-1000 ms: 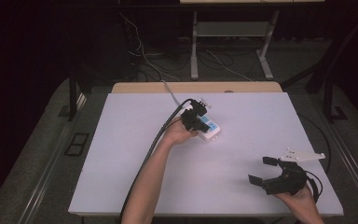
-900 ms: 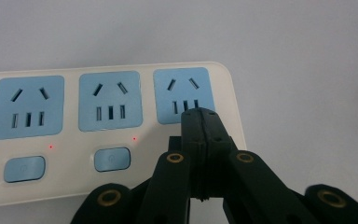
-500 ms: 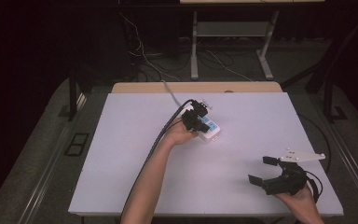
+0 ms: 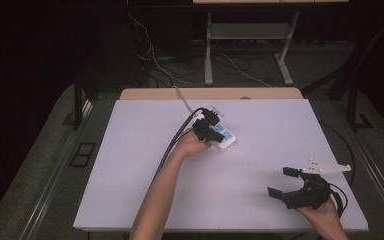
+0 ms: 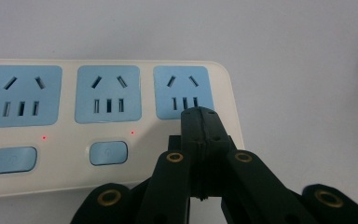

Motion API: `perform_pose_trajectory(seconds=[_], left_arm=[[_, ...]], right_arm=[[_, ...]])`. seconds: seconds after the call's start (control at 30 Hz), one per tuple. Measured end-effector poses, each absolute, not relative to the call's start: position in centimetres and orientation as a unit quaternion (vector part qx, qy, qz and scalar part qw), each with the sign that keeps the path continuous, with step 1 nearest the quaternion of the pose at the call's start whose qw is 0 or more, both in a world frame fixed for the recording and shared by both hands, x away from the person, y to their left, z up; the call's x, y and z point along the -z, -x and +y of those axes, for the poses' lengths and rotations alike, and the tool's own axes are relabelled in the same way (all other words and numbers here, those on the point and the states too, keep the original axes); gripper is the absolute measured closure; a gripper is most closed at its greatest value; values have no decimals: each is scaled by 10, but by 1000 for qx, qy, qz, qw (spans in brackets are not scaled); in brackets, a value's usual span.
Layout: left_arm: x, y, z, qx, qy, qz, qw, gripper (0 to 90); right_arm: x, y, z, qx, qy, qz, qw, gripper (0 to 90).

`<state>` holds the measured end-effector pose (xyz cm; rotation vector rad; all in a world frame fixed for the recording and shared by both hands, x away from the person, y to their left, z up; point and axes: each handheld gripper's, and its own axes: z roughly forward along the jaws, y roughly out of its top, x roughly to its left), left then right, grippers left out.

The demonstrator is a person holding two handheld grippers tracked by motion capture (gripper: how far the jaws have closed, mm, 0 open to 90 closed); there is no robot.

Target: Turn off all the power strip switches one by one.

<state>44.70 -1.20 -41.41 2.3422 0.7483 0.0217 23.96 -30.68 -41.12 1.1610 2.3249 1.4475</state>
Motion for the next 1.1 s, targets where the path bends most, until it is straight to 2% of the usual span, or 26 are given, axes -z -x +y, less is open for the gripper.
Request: perform_pose_trajectory(seconds=[0.63,0.87,1.1], left_arm=[[415,-451,-9,10,-892,298,341,894],[412,-450,-7,10,-888,295,352,895],[408,-451,-3,-8,-896,291,334,894]], right_arm=[[411,-241,-309,-485,-392,777,85,8],[411,-241,-309,-486,-394,776,85,8],[411,-241,-310,-487,-395,774,86,8]])
